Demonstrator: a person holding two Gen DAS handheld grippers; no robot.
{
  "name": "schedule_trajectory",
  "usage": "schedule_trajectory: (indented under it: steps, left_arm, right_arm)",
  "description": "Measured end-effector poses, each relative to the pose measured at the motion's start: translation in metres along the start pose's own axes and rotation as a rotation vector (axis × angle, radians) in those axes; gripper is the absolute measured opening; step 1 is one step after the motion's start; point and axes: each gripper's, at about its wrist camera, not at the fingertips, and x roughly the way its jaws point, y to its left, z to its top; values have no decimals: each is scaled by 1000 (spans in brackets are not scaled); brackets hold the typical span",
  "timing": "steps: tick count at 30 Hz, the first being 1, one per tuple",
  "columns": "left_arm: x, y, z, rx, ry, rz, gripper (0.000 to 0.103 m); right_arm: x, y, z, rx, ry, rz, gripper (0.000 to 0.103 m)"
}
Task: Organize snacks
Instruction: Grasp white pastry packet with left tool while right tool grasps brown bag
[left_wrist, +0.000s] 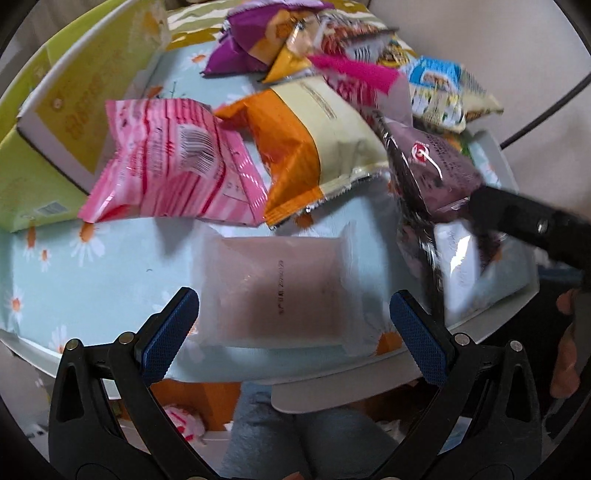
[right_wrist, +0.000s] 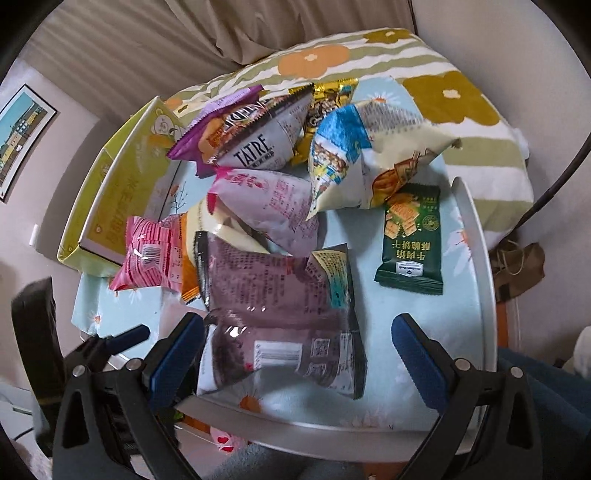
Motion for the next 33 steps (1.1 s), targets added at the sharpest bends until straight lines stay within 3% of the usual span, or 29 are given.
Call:
schedule_trajectory:
  steps: [6, 11, 16, 33]
  left_arm:
    - [20, -6, -2, 21, 11, 86, 102]
    - [27, -9, -3, 48, 16, 109, 102]
    - [29, -4, -6, 52, 14, 79, 99]
    - [14, 31, -5, 56, -9, -67, 72]
  right_arm:
    - [15, -7, -2, 40, 16, 46, 101]
    - [23, -6, -4, 39, 27, 51, 101]
    - [29, -4, 1, 26, 27, 61, 101]
    - [48, 1, 8, 67, 14, 59, 102]
